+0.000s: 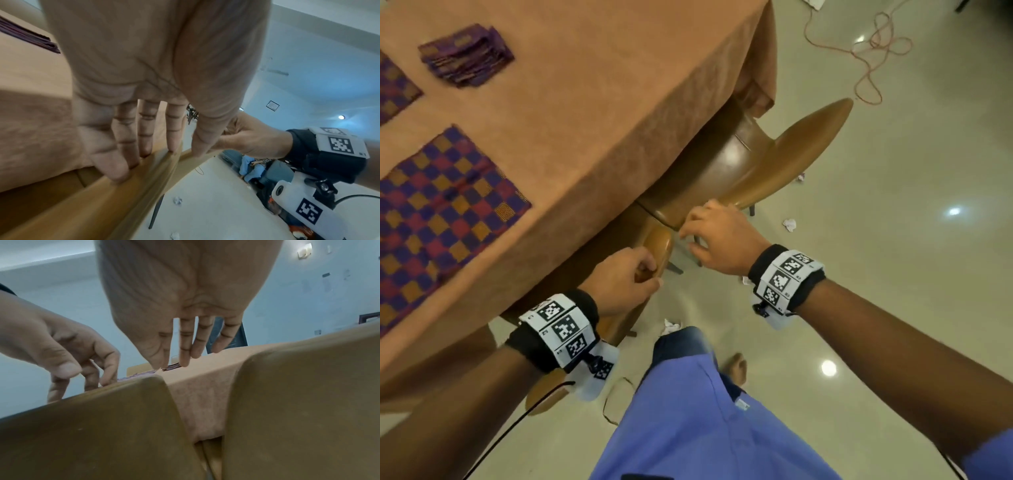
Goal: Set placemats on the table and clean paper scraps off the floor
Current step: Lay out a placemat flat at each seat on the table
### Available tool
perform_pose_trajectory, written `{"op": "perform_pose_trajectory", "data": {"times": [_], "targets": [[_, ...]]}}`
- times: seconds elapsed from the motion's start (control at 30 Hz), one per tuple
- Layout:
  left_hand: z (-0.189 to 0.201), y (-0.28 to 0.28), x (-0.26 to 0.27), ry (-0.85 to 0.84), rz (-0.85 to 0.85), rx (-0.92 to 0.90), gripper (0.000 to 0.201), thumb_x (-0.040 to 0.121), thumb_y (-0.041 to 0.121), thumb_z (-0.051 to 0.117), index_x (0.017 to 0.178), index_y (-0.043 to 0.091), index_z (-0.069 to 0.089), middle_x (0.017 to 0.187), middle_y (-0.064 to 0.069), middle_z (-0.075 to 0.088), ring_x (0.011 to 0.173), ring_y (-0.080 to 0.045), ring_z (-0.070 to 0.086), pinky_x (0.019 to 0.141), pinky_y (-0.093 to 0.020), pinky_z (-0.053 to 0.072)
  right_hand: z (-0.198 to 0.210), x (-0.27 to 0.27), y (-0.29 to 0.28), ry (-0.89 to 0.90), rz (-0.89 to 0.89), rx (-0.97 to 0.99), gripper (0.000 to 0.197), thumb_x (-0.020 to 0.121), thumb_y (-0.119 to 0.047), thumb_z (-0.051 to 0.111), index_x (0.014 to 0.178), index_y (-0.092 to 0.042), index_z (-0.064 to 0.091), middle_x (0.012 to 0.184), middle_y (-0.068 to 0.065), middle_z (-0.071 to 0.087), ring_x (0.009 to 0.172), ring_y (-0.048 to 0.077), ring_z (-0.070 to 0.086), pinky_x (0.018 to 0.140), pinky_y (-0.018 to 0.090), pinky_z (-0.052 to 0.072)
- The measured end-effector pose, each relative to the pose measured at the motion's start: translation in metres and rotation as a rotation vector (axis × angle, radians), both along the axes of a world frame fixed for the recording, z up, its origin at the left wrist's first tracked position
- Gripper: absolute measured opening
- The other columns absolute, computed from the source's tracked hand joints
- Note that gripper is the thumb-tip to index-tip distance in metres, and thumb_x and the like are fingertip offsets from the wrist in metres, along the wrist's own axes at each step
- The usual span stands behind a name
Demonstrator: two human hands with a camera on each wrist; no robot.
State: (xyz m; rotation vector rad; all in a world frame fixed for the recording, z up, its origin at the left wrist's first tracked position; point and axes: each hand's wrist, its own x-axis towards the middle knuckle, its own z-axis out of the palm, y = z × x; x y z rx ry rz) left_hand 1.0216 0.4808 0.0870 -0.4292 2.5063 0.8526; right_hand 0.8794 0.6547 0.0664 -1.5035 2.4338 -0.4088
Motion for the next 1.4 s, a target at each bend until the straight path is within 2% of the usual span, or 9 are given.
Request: {"op": "perform_pose_trajectory", "data": {"times": [0.13, 0.23, 0.43, 0.6, 0.73, 0.87, 1.0, 1.2, 1.4], "targets": [[0.002, 0.01, -0.043, 0.015, -0.006, -0.05, 0.02, 0.084, 0.043, 0.064, 0.097, 0.029, 0.057, 0.094, 0.006, 0.053, 0.083, -0.013, 0.056, 0.07, -0.027, 0.041, 0.001, -0.057, 0.026, 0.038, 0.013, 0.155, 0.022, 0.089, -0.032, 0.054, 0.108, -0.031, 0.066, 0.106, -0.005, 0.059, 0.099, 0.019, 0.051, 0.081, 0.04, 0.041], [0.0, 0.013, -0.082, 0.029, 0.013, -0.023, 0.024, 0.086, 0.042, 0.063, 0.105, 0.028, 0.058, 0.101, 0.005, 0.056, 0.09, -0.014, 0.057, 0.079, -0.032, 0.048, 0.0, -0.09, 0.032, -0.003, 0.103, 0.184, 0.019, 0.089, -0.035, 0.055, 0.106, -0.037, 0.065, 0.104, -0.009, 0.058, 0.096, 0.015, 0.049, 0.08, 0.038, 0.04], [-0.003, -0.003, -0.165, 0.018, 0.079, 0.116, 0.027, 0.088, 0.039, 0.063, 0.11, 0.024, 0.059, 0.104, 0.006, 0.061, 0.091, -0.011, 0.057, 0.077, -0.027, 0.043, 0.017, -0.154, 0.009, -0.242, 0.172, 0.304, 0.026, 0.09, -0.043, 0.058, 0.112, -0.032, 0.064, 0.102, -0.01, 0.067, 0.09, 0.011, 0.06, 0.079, 0.038, 0.053], [-0.01, -0.044, -0.207, 0.022, 0.217, 0.0, 0.026, 0.089, 0.038, 0.062, 0.109, 0.022, 0.061, 0.103, 0.001, 0.062, 0.095, -0.018, 0.059, 0.077, -0.03, 0.046, 0.03, -0.213, -0.033, -0.295, 0.103, 0.273, 0.022, 0.09, -0.037, 0.058, 0.109, -0.031, 0.067, 0.095, -0.013, 0.068, 0.085, 0.007, 0.061, 0.079, 0.032, 0.052], [-0.018, -0.1, -0.222, -0.003, 0.425, -0.078, 0.029, 0.087, 0.033, 0.063, 0.112, 0.017, 0.061, 0.111, -0.005, 0.064, 0.095, -0.021, 0.058, 0.076, -0.03, 0.044, 0.027, -0.257, -0.096, -0.309, 0.159, 0.29, 0.022, 0.089, -0.035, 0.061, 0.109, -0.029, 0.068, 0.097, -0.011, 0.069, 0.089, 0.009, 0.063, 0.08, 0.031, 0.051], [-0.022, -0.158, -0.226, -0.046, 0.615, -0.182, 0.034, 0.085, 0.034, 0.065, 0.115, 0.018, 0.061, 0.124, -0.009, 0.06, 0.111, -0.028, 0.057, 0.09, -0.037, 0.048, 0.014, -0.287, -0.176, -0.306, 0.312, 0.298, 0.018, 0.09, -0.032, 0.061, 0.105, -0.027, 0.069, 0.099, -0.007, 0.07, 0.091, 0.01, 0.063, 0.08, 0.032, 0.052], [-0.025, -0.21, -0.23, -0.105, 0.811, -0.304, 0.045, 0.084, 0.033, 0.065, 0.125, 0.02, 0.055, 0.133, -0.011, 0.053, 0.119, -0.031, 0.052, 0.095, -0.041, 0.045, -0.007, -0.307, -0.265, -0.306, 0.42, 0.25, 0.016, 0.089, -0.029, 0.061, 0.103, -0.029, 0.068, 0.09, -0.011, 0.065, 0.086, 0.012, 0.063, 0.074, 0.03, 0.048], [-0.035, -0.275, -0.241, -0.245, 0.863, -0.452, 0.062, 0.081, 0.037, 0.066, 0.138, 0.02, 0.045, 0.138, -0.011, 0.047, 0.124, -0.036, 0.046, 0.102, -0.044, 0.041, -0.027, -0.312, -0.376, -0.282, 0.459, 0.139, 0.019, 0.089, -0.028, 0.058, 0.105, -0.027, 0.067, 0.095, -0.007, 0.067, 0.086, 0.016, 0.063, 0.077, 0.03, 0.048], [-0.045, -0.34, -0.244, -0.287, 0.878, -0.373, 0.077, 0.068, 0.047, 0.076, 0.136, 0.028, 0.045, 0.136, -0.004, 0.046, 0.123, -0.034, 0.047, 0.101, -0.047, 0.045, -0.035, -0.31, -0.49, -0.208, 0.394, 0.011, 0.03, 0.087, -0.023, 0.058, 0.116, -0.024, 0.066, 0.115, -0.001, 0.067, 0.1, 0.021, 0.062, 0.086, 0.03, 0.046]]}}
